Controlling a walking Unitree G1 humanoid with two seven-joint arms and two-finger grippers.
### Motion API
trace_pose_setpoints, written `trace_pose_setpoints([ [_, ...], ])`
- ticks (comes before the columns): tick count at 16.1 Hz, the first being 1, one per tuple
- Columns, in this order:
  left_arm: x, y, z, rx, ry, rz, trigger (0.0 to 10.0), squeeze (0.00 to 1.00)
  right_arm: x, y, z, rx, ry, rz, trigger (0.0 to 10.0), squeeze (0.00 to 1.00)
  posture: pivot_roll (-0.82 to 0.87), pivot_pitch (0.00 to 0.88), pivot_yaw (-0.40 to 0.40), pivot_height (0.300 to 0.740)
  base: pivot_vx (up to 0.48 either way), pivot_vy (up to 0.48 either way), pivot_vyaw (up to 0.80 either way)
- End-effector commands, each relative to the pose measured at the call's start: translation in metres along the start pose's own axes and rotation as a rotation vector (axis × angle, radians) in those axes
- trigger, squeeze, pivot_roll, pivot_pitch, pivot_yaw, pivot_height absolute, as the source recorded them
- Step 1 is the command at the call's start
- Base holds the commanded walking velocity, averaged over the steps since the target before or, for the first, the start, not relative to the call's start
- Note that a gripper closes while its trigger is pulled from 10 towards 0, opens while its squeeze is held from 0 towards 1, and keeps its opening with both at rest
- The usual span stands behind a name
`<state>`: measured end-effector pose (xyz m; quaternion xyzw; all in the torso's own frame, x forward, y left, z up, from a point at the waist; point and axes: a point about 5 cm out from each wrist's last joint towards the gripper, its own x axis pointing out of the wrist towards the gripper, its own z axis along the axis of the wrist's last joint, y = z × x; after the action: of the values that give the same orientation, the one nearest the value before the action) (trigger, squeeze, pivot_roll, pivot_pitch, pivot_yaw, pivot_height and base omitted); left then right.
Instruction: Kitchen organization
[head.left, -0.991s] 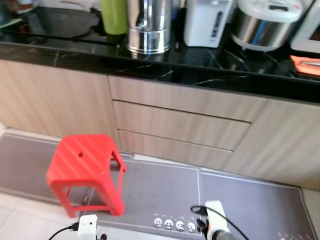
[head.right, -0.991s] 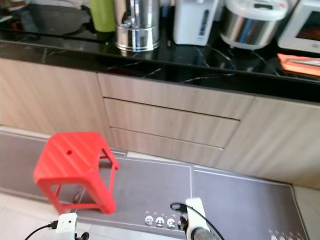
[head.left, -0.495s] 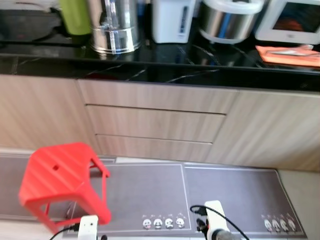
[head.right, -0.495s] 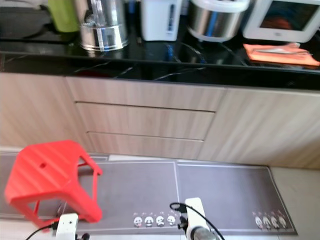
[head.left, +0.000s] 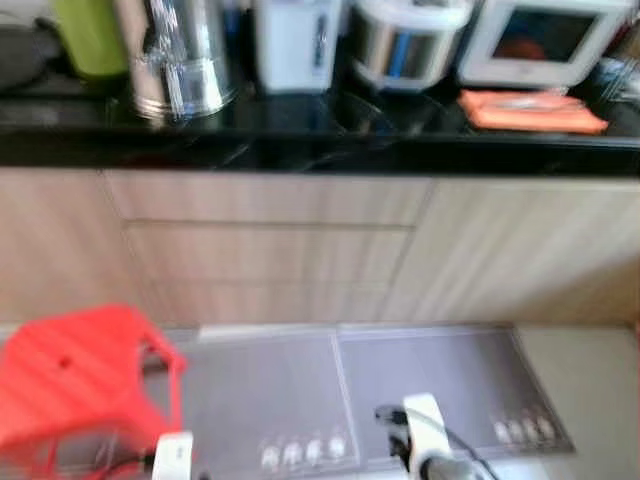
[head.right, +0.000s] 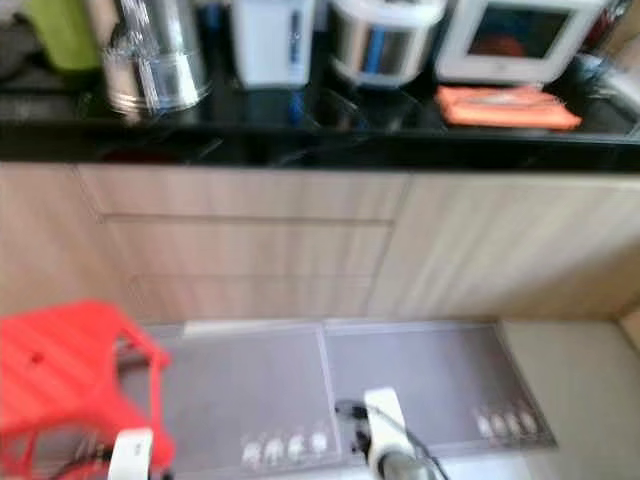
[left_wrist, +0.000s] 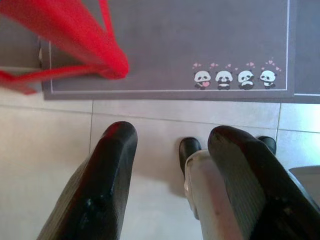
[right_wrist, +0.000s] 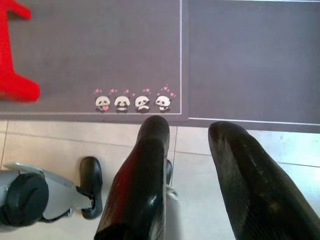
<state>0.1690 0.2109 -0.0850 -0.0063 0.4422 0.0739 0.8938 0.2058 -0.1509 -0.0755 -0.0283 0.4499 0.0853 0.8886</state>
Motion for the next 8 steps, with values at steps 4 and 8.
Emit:
trace_pose_setpoints([
  [4,-0.0005,-0.0018,-0.0036,0.005,0.016,0.000,10.0,0.00,-0.0008,-0.0049,-0.0018,-0.012,0.014,-0.008,10.0,0.00,0.09,0.000,-0.058,0.740,0.000,0.000,-0.77],
  [8,-0.0010,-0.0012,-0.0057,0.011,0.022,-0.001,10.0,0.00,-0.0009,-0.0046,-0.0022,-0.014,0.015,-0.006,10.0,0.00,0.09,0.000,-0.058,0.740,0.000,0.000,-0.77],
])
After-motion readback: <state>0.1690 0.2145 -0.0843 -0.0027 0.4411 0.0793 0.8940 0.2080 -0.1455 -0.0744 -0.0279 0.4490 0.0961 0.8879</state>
